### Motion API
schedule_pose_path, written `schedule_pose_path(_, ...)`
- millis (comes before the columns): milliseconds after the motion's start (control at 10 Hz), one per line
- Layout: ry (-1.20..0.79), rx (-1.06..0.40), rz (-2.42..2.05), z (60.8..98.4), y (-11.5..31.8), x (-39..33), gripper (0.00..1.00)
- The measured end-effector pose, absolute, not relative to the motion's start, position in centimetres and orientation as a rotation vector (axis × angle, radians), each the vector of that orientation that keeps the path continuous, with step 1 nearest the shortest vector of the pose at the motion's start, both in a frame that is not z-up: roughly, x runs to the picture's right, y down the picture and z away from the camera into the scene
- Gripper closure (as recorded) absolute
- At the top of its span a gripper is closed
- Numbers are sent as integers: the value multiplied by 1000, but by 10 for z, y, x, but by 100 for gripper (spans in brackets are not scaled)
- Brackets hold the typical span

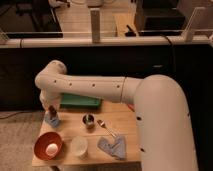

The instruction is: Place grapes in plastic cup

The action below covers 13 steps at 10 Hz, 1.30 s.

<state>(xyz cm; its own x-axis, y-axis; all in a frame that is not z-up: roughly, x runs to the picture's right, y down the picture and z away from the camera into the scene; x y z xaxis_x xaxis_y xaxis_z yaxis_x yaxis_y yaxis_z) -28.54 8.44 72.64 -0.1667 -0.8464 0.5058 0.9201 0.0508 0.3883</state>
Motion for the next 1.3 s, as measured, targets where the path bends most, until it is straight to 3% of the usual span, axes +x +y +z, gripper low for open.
schedule_pose_path(600,-910,33,-1824,712,98,-304,100)
schedule_pose_path(1300,-991,-39,-1934,732,112,-309,100)
